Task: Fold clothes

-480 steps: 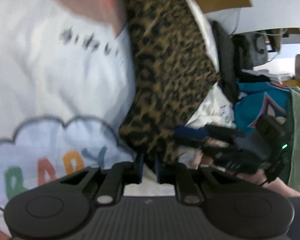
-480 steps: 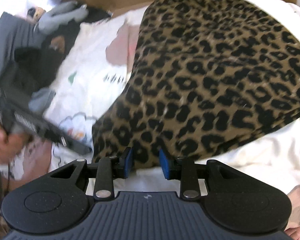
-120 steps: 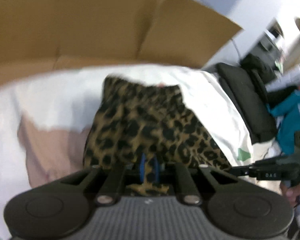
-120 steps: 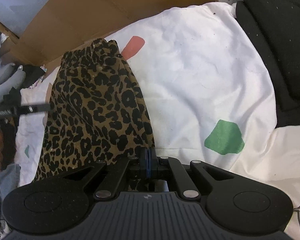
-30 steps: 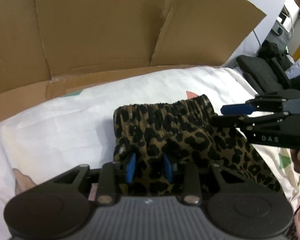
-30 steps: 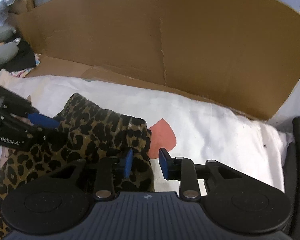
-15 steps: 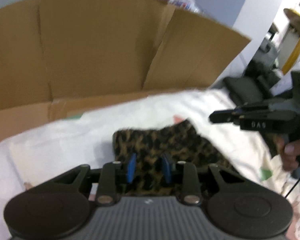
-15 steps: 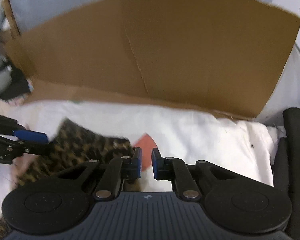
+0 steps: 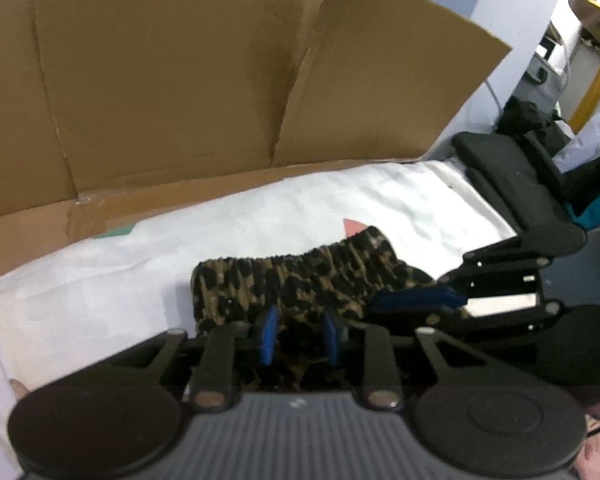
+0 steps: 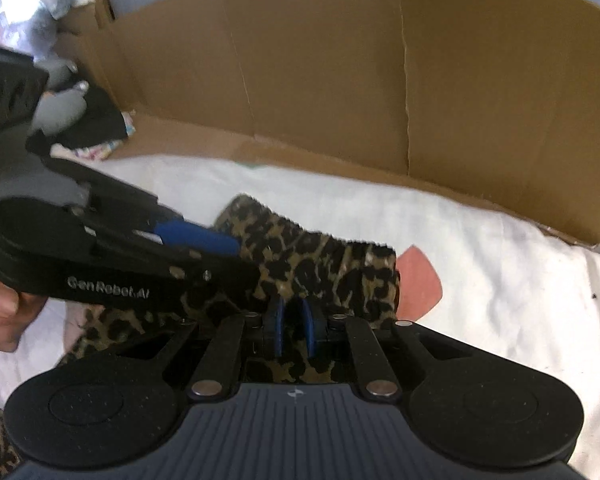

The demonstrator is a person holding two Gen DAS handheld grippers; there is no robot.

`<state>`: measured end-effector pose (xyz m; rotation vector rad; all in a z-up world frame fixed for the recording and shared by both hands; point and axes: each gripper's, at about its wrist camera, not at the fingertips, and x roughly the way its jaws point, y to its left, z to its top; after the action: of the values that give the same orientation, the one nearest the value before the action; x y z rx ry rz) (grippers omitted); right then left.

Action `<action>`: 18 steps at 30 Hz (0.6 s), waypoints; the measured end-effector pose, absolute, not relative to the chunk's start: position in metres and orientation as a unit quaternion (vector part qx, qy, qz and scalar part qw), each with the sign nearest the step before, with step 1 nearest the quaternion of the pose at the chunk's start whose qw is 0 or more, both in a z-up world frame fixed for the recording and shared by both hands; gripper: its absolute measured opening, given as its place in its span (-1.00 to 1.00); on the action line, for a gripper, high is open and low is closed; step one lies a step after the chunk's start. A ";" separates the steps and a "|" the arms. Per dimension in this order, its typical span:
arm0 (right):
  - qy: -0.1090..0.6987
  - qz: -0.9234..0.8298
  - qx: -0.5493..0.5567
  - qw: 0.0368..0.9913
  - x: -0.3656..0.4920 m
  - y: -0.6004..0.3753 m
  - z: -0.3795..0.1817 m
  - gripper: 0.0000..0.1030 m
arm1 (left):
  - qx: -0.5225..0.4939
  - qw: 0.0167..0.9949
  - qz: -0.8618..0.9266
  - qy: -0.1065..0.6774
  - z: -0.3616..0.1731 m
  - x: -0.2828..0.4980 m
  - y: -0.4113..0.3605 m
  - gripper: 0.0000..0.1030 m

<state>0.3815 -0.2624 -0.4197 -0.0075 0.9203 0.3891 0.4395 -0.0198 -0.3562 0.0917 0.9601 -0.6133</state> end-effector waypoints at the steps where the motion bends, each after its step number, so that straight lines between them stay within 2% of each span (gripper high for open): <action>1: 0.443 0.185 -0.008 0.877 0.383 -0.261 -0.423 -0.66 | 0.047 0.841 -0.289 0.455 -0.359 0.440 -0.021 -0.44; 8: 0.442 0.196 -0.076 0.872 0.376 -0.258 -0.435 -0.70 | 0.059 0.839 -0.298 0.452 -0.355 0.436 -0.021 -0.46; 9: 0.445 0.196 -0.072 0.871 0.376 -0.261 -0.434 -0.71 | 0.064 0.838 -0.300 0.450 -0.352 0.434 -0.022 -0.51; 15: 0.457 0.184 -0.049 0.869 0.374 -0.274 -0.427 -0.70 | 0.075 0.823 -0.366 0.427 -0.335 0.404 -0.033 -0.51; 18: 0.453 0.166 -0.048 0.875 0.369 -0.281 -0.424 -0.67 | 0.116 0.807 -0.375 0.440 -0.346 0.393 -0.047 -0.51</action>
<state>0.3690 -0.2811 -0.4238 -0.1011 0.9457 0.3473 0.3931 -0.0469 -0.3459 0.2487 0.9420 -0.8031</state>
